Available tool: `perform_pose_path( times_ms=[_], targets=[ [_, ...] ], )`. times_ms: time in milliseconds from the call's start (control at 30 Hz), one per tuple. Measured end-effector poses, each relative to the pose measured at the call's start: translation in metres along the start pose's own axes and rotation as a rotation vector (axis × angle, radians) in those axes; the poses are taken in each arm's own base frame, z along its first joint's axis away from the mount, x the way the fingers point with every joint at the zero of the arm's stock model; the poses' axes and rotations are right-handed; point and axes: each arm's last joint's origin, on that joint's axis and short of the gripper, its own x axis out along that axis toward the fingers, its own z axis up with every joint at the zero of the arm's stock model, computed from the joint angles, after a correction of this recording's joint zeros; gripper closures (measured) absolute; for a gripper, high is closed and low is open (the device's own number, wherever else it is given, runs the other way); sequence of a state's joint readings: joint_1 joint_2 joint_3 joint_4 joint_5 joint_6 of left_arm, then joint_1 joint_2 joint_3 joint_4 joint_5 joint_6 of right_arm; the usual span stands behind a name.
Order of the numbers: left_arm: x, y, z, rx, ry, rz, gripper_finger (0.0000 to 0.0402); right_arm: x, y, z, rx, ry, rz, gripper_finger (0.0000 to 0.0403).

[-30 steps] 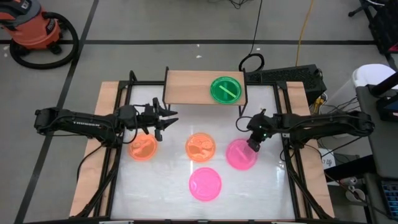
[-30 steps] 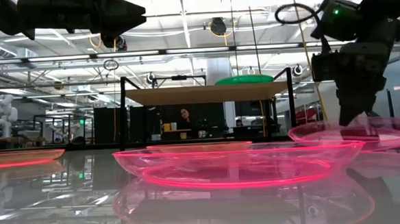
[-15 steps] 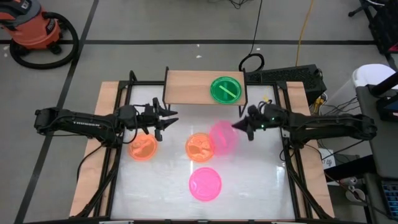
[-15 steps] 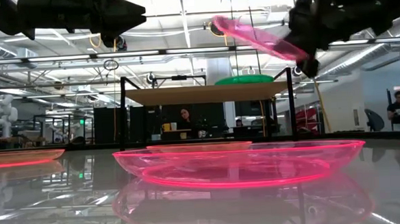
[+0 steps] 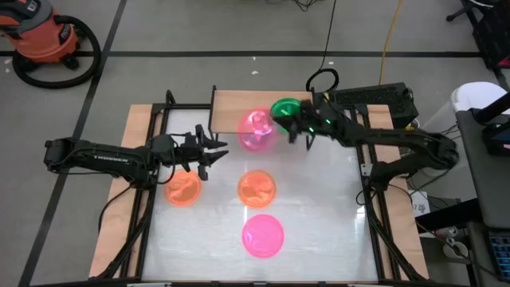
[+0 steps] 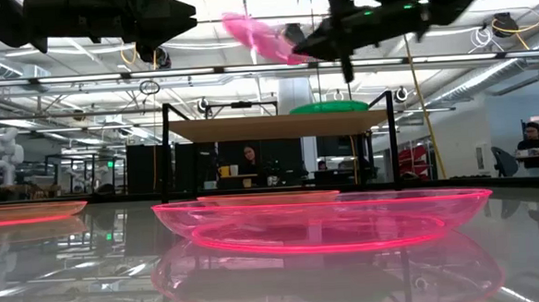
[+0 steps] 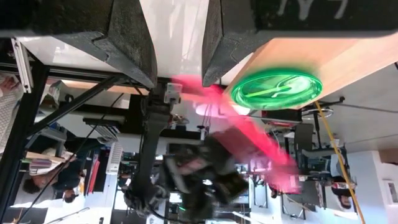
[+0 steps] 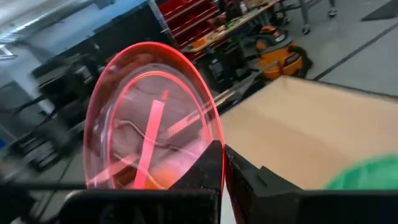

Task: Place and stack plates onto a shelf
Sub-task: Put the top pink plate on the shelf

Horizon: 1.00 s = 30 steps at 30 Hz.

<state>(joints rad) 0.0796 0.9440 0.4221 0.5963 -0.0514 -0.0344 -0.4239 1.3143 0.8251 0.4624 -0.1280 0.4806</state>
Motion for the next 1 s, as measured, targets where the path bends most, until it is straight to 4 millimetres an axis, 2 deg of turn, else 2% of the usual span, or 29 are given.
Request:
perform_pose_path(
  times_ms=[167, 367, 633, 1000],
  targets=[
    [0.0, -0.003, 0.0, 0.005, 0.001, -0.016, 0.027, 0.044, -0.019, 0.021, 0.007, 0.0, -0.069, 0.0403],
    [-0.001, -0.006, 0.0, 0.005, 0.0, -0.03, 0.027, 0.075, -0.056, 0.019, 0.054, 0.077, -0.183, 0.0403],
    [-0.001, -0.006, 0.0, 0.013, 0.0, -0.029, 0.027, 0.087, -0.081, 0.013, 0.086, 0.038, -0.205, 0.0403],
    [-0.001, -0.006, 0.0, 0.014, 0.0, -0.029, 0.027, 0.091, -0.086, 0.007, 0.04, 0.051, -0.217, 0.0403]
  ],
)
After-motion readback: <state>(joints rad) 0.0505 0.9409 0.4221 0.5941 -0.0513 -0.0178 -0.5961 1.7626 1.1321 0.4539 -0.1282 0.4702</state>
